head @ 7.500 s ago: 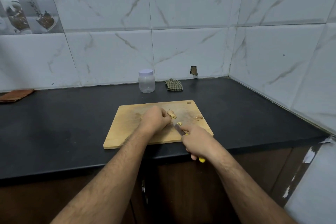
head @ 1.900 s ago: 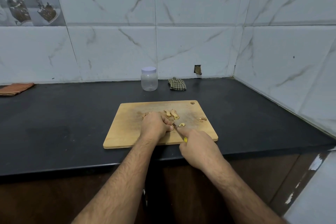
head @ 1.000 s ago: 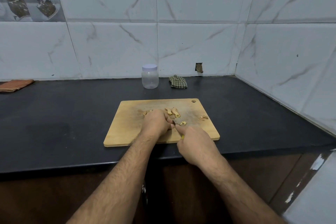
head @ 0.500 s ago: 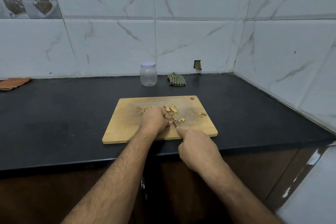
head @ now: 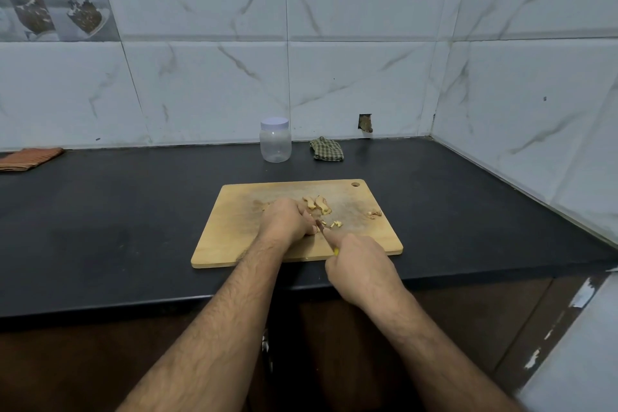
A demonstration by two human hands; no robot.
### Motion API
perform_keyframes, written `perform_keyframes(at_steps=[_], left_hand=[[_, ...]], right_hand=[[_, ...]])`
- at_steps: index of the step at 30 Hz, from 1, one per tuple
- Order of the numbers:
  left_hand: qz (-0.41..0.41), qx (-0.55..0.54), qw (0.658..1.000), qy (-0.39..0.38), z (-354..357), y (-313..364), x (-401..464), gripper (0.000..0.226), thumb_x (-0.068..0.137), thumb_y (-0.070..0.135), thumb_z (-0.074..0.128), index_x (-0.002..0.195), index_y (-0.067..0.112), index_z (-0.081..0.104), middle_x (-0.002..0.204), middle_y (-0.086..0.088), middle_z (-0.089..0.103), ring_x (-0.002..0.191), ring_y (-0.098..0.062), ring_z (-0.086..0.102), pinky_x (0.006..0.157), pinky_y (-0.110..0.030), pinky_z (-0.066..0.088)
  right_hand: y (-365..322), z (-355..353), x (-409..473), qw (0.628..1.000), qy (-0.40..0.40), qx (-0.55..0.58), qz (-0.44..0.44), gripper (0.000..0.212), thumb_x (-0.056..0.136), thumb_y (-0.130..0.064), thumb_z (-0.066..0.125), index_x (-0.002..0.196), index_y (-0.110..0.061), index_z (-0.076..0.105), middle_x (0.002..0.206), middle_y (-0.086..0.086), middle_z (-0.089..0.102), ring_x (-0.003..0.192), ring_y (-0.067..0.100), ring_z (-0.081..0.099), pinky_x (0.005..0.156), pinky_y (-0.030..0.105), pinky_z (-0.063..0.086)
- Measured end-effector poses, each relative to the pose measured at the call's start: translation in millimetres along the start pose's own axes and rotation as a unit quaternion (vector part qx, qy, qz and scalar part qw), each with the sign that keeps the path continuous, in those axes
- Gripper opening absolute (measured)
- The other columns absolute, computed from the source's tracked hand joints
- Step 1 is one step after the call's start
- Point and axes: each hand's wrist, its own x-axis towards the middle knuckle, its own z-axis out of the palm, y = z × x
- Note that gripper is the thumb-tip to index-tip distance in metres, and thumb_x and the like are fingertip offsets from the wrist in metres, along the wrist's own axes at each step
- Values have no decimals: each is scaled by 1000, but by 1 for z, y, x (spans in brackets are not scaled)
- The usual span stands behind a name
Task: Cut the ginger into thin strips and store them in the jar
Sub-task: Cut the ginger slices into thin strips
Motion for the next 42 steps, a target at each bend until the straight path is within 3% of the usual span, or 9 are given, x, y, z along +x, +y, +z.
perform_keyframes(at_steps=[3, 10, 16, 21, 27, 34, 39, 42], left_hand=[[-6, 1, 1000, -5, 0, 1, 2, 3, 78, 16, 78, 81, 17, 78, 87, 10, 75, 91, -10, 65, 85, -28, 54], [-27, -9, 1000, -13, -2, 5, 2, 13, 78, 16, 78, 90, 14, 78, 92, 5, 75, 96, -12, 66, 83, -27, 51], [-27, -6, 999, -18, -2, 5, 4, 11, 76, 18, 80, 87, 15, 78, 91, 5, 75, 95, -13, 66, 86, -28, 53], [-32, -12, 999, -20, -3, 6, 2, 9, 75, 17, 81, 71, 20, 74, 88, 5, 74, 92, -13, 65, 78, -26, 51], [-28, -9, 999, -15, -4, 5, 1, 4, 75, 18, 81, 75, 18, 77, 86, 6, 74, 90, -11, 64, 76, -24, 50], [-16, -10, 1000, -17, -4, 6, -4, 12, 78, 18, 80, 71, 20, 70, 76, 9, 68, 79, -9, 59, 72, -23, 44], [8, -5, 1000, -10, -4, 2, -5, 7, 82, 17, 76, 88, 13, 75, 85, 8, 72, 82, -8, 62, 71, -21, 47], [27, -20, 999, -8, -3, -3, -6, 3, 85, 13, 73, 87, 12, 75, 83, 9, 70, 79, -4, 59, 72, -22, 43]], right_hand=[[2, 0, 1, 1000, -1, -1, -1, 62, 94, -12, 47, 149, -39, 38, 137, 0, 57, 116, 19, 55, 89, 35, 53], [3, -1, 3, 1000, -1, 2, -9, 62, 93, -12, 49, 148, -37, 41, 141, -1, 54, 117, 19, 55, 90, 34, 52], [2, -3, 9, 1000, -13, 10, -14, 62, 92, -9, 49, 148, -37, 42, 145, 0, 52, 119, 20, 55, 90, 32, 52], [-1, -3, 8, 999, -19, -33, -13, 67, 93, -5, 47, 149, -40, 38, 142, 1, 53, 121, 22, 54, 94, 36, 51], [5, -2, -4, 997, -27, -68, -18, 65, 92, -6, 44, 147, -41, 40, 129, 4, 59, 113, 24, 57, 87, 37, 53], [4, -1, 0, 998, -13, -62, 3, 66, 94, -7, 46, 150, -41, 35, 131, 5, 58, 117, 24, 56, 90, 37, 51], [8, -1, -4, 1000, 6, -16, 5, 61, 94, -11, 47, 149, -36, 38, 132, 2, 60, 114, 21, 57, 86, 34, 51], [7, -1, -6, 1000, 12, 2, -15, 59, 95, -14, 46, 150, -33, 38, 136, 0, 58, 119, 20, 54, 91, 35, 51]])
